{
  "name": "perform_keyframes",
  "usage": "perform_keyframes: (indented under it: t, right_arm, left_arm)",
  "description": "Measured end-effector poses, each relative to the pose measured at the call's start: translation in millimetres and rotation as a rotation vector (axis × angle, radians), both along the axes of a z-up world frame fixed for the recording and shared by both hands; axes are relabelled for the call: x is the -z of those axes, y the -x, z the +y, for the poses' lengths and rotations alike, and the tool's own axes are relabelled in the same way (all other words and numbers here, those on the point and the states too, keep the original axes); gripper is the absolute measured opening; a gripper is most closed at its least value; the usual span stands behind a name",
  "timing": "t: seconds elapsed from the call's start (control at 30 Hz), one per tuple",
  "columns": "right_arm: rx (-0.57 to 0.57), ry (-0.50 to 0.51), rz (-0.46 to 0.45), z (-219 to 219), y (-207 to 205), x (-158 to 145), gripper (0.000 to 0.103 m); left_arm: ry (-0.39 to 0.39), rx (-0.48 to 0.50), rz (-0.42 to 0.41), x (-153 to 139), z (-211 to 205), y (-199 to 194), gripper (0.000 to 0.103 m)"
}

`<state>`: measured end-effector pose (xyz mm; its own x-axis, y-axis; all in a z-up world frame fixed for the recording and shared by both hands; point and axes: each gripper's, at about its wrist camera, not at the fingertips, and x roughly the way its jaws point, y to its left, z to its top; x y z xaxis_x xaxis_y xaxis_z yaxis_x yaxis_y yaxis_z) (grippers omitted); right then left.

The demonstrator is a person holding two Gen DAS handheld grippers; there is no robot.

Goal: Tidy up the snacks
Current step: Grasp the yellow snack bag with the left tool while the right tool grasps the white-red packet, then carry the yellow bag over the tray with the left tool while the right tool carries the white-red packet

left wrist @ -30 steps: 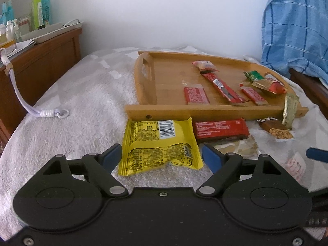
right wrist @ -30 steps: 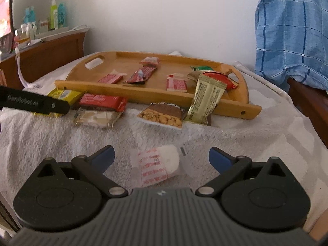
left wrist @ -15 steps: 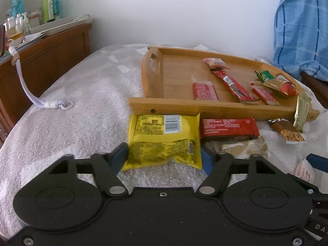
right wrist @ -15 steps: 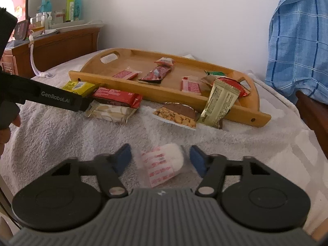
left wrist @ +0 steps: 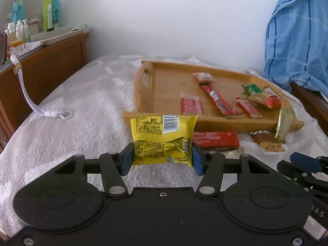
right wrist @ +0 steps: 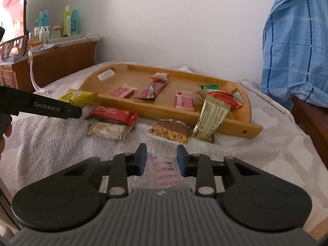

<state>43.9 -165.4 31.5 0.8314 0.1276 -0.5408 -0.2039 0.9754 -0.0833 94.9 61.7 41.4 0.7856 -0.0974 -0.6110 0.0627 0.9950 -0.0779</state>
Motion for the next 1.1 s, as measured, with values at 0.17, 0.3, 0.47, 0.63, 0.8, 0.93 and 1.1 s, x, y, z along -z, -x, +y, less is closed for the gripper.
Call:
perform_keyframes:
  t: [0.17, 0.3, 0.47, 0.63, 0.8, 0.93, 1.1]
  right_arm:
    - [-0.004, 0.006, -0.001, -1.2, 2.3, 1.4, 0.051]
    - [-0.015, 0.02, 0.025, -2.2, 5.7, 9.8, 0.07]
    - [-0.022, 0.023, 0.079, -5.2, 5.8, 18.6, 0.077]
    - [-0.041, 0.016, 0.12, -8.5, 9.6, 20.5, 0.06]
    - [-0.034, -0.006, 0.129, -16.3, 11.0, 11.4, 0.042]
    - [-0.007, -0.016, 0.097, -23.6, 8.2, -2.9, 0.042]
    - [0.038, -0.059, 0.042, -38.5, -8.0, -28.2, 0.042]
  left_arm:
    - [-0.004, 0.011, -0.018, -8.0, -3.9, 3.0, 0.054]
    - [-0.006, 0.01, -0.013, -8.7, -4.9, 2.6, 0.054]
    - [-0.006, 0.012, -0.005, -8.5, -4.5, 2.5, 0.054]
    - [0.001, 0.015, -0.002, -10.6, -4.5, 1.7, 0.054]
    - [-0.034, 0.018, -0.007, -21.5, -11.5, -3.5, 0.054]
    - [-0.032, 0.036, -0.023, -34.0, -16.5, -12.3, 0.054]
    - [-0.005, 0.061, -0.033, -51.3, -21.4, -33.6, 0.054]
